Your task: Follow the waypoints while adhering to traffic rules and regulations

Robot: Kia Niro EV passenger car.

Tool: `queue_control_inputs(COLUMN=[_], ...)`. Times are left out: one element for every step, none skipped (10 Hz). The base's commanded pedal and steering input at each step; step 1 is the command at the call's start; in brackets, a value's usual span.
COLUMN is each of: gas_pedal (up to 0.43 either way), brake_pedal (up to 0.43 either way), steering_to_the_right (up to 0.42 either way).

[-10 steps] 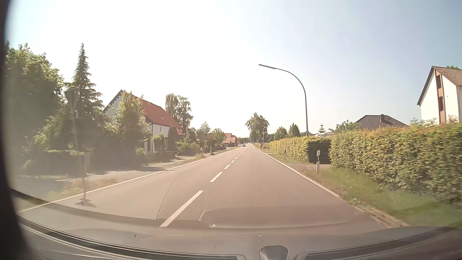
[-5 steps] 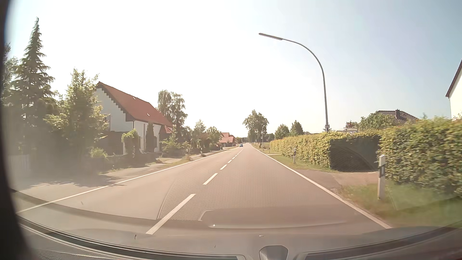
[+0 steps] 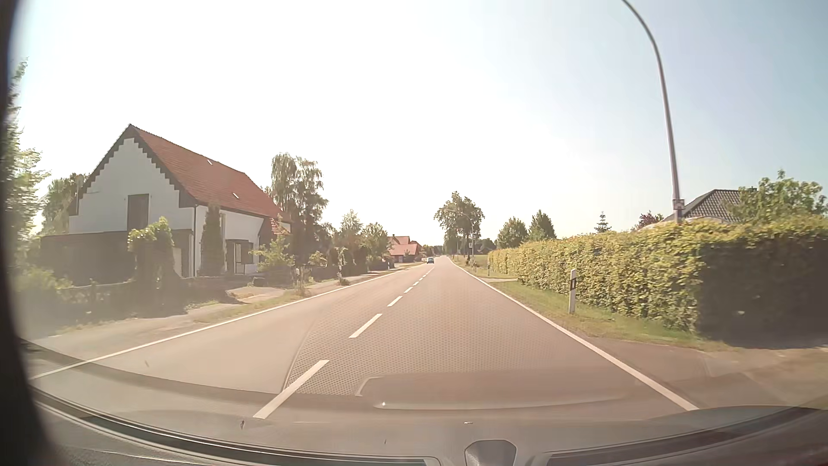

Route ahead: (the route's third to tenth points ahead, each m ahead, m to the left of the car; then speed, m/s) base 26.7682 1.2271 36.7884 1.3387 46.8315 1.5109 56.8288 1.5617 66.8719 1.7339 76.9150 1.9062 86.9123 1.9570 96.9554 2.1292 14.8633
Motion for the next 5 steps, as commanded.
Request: queue_control_inputs(gas_pedal=[0.339,0.319,0.299,0.299,0.299], brake_pedal=[0.006,0.006,0.006,0.006,0.006], steering_to_the_right=[0.003,0.001,0.0,0.0,0.0])
